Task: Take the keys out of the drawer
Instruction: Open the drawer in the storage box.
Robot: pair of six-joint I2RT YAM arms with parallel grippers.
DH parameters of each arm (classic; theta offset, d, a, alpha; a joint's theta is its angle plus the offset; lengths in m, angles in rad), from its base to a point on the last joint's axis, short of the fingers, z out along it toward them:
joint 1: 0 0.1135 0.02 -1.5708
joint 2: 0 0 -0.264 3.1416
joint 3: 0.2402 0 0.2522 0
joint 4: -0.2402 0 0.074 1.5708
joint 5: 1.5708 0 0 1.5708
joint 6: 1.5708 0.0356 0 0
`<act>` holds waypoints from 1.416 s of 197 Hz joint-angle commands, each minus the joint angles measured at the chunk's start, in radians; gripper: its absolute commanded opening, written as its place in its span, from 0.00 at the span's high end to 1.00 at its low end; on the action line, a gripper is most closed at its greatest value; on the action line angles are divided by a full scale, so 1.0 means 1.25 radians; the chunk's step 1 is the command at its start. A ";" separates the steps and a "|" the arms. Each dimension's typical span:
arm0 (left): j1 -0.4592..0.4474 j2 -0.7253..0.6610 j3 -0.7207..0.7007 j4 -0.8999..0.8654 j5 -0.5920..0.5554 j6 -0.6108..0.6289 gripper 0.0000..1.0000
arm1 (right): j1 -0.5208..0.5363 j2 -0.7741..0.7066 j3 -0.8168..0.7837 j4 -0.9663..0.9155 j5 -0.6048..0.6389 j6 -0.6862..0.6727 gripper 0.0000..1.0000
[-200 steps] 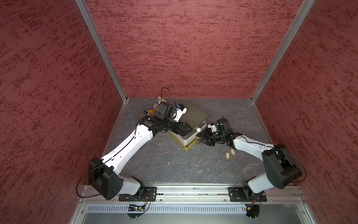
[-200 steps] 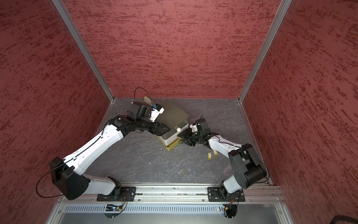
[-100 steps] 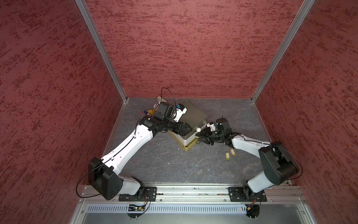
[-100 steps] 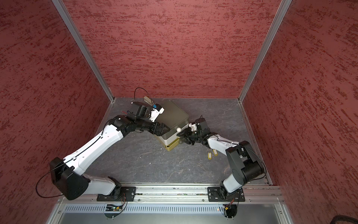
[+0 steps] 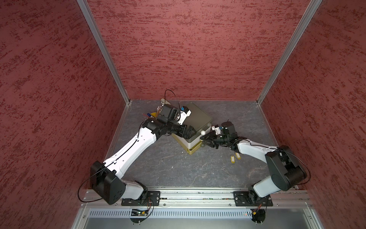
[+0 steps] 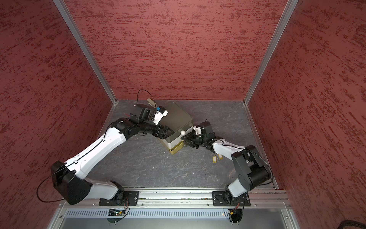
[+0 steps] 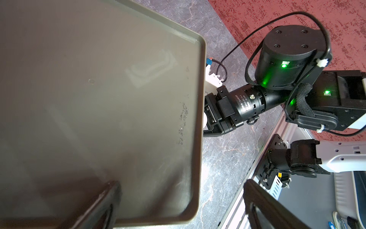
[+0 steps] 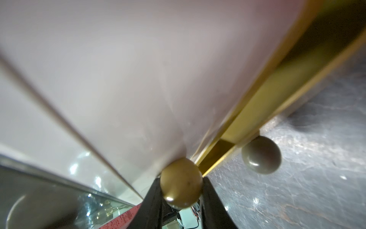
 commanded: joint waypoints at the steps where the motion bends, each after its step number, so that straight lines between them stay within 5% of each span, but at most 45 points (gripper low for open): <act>1: 0.005 0.006 -0.022 -0.045 0.002 -0.016 0.00 | -0.002 -0.028 -0.015 0.030 0.054 0.004 0.76; 279: 0.004 0.040 -0.018 -0.040 -0.007 -0.026 0.00 | -0.079 -0.495 -0.268 -0.295 0.060 -0.071 0.77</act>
